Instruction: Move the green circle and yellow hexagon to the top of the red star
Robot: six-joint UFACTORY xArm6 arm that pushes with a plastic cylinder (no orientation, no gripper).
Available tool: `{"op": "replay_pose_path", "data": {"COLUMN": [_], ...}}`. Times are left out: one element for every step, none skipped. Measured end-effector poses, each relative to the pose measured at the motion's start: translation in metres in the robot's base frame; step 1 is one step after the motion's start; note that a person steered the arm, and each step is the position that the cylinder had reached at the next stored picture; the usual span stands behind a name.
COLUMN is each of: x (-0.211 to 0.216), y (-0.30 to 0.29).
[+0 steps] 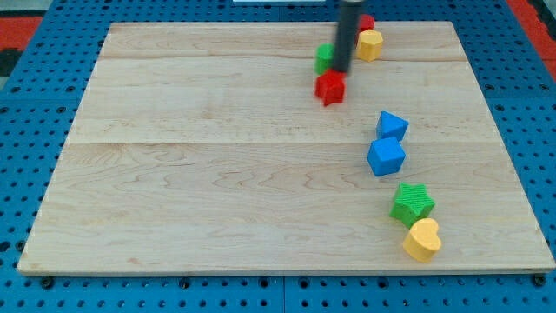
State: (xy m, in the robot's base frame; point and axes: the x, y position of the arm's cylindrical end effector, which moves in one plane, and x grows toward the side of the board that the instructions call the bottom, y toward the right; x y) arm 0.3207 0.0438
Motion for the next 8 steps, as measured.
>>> {"op": "replay_pose_path", "data": {"x": [0.008,-0.036,0.010,-0.017,-0.037,-0.073,-0.085,-0.085], "y": [-0.087,0.007,0.022,0.084,0.175,0.179,0.138,0.103]}}
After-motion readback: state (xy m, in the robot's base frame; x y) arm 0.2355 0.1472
